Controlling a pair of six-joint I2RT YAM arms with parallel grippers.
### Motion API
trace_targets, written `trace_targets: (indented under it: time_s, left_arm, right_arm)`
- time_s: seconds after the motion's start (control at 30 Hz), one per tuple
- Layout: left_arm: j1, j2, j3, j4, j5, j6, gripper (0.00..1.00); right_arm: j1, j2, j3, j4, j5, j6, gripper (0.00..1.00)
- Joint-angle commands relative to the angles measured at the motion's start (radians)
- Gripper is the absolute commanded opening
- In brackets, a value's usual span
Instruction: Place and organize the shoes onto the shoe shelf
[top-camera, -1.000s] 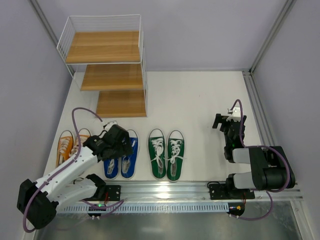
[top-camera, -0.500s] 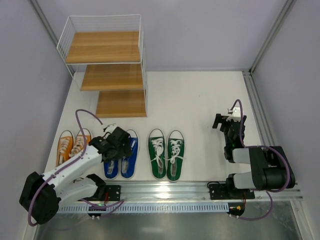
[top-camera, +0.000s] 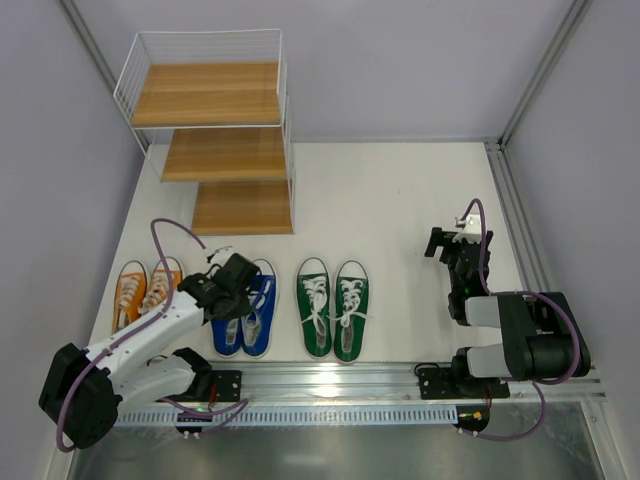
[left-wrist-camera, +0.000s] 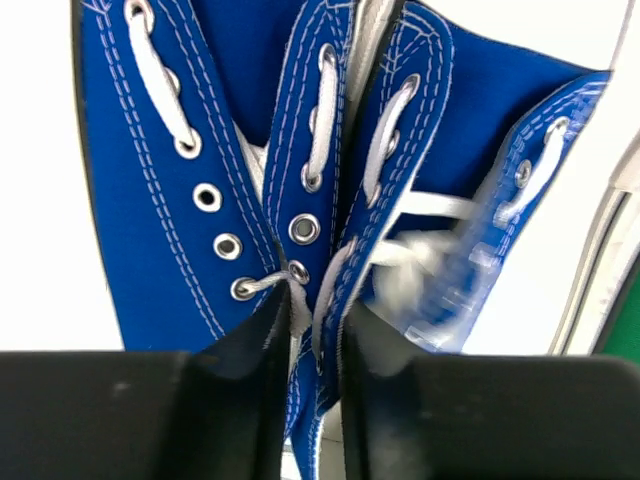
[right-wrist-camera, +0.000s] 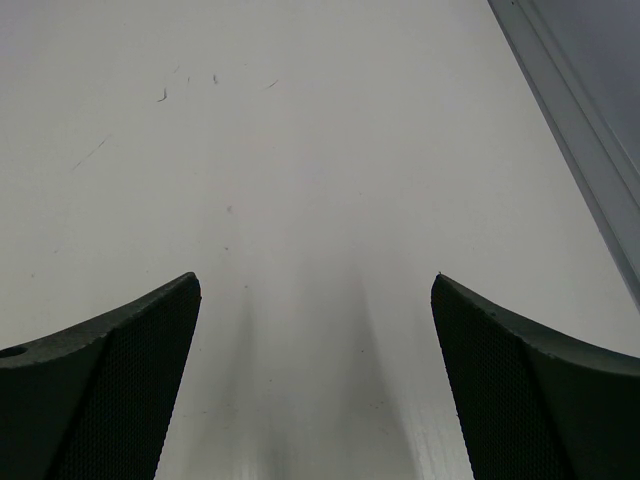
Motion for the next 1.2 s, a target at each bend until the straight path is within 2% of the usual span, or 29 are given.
trace_targets:
  time_s: [0.0,0.03,0.13,0.37,0.63,0.8,1.03,1.17]
  left_arm:
    - [0.0,0.013,-0.006,0.028,-0.013,-0.008,0.19]
    - [0.0,0.019,-0.005,0.026,-0.013,-0.008,0.12]
    - [0.0,0.029,-0.002,0.025,-0.009,-0.006,0.0]
    - [0.0,0.0,0.009,-0.004,-0.011,-0.006,0.0]
    - [-0.01,-0.259,0.147,-0.101,-0.116,0.037,0.0]
    - [-0.01,-0.303,0.178,-0.121,-0.168,0.115,0.0]
    - [-0.01,-0.252,0.143,0.063,-0.225,0.204,0.0]
    - [-0.01,-0.182,0.175,0.237,-0.339,0.31,0.0]
  right_arm:
    - [-0.003,0.001,0.018,0.088,-0.006,0.002,0.97]
    - [-0.003,0.001,0.02,0.085,-0.006,0.002,0.97]
    - [-0.003,0.001,0.02,0.087,-0.006,0.002,0.97]
    - [-0.003,0.0,0.02,0.087,-0.006,0.002,0.97]
    - [-0.003,0.0,0.02,0.087,-0.008,0.002,0.97]
    - [-0.003,0.001,0.018,0.085,-0.008,0.002,0.97]
    - [-0.002,0.001,0.02,0.087,-0.006,0.002,0.97]
    - [-0.005,0.0,0.02,0.087,-0.006,0.002,0.97]
